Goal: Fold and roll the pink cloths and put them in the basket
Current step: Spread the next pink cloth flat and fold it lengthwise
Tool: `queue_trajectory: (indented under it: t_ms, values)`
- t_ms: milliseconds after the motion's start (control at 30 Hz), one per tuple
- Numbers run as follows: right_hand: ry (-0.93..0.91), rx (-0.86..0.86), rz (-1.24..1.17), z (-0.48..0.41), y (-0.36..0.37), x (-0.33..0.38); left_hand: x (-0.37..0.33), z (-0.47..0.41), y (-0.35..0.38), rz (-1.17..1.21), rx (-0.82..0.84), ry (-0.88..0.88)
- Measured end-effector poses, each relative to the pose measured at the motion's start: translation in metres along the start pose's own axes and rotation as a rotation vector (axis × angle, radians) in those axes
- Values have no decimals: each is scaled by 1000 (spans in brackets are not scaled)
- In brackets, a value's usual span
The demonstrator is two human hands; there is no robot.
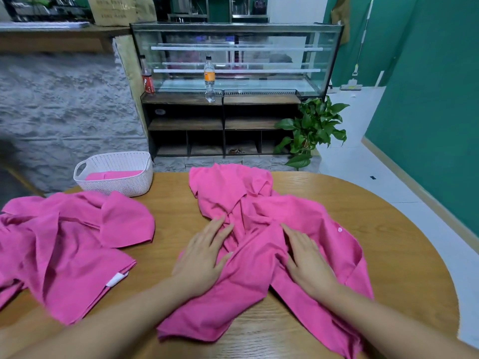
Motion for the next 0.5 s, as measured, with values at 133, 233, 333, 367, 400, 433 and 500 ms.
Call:
queue_trajectory:
  t_ms: [133,233,333,367,400,433,500]
  values:
    - [-66,29,16,39,10,10,1,25,-1,-39,18,13]
    - [-151,63,118,60,3,27,2,38,-2,-87,50,-23]
    - [-247,-15,142,56,-19,39,-2,38,-21,-105,-15,-33]
    - [-258,-61,117,49,-27,40,-1,33,-28,-87,-41,-51]
    - [-257,-102,95,41,-35,41,0,27,-34,-79,-68,-67]
    - [-247,-128,89,31,-39,41,0,21,-35,-76,-87,-76]
    - [-214,-115,113,11,-36,38,-1,8,-26,-22,-54,-82]
Point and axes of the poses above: each hand's wrist, its own z-axis away from the middle knuckle, its own y-axis out of the palm, x = y × z, the point moved 5 cm from there along -z, towards the middle knuckle, and after that the axes turned 4 degrees about x, right-handed, at the moved point
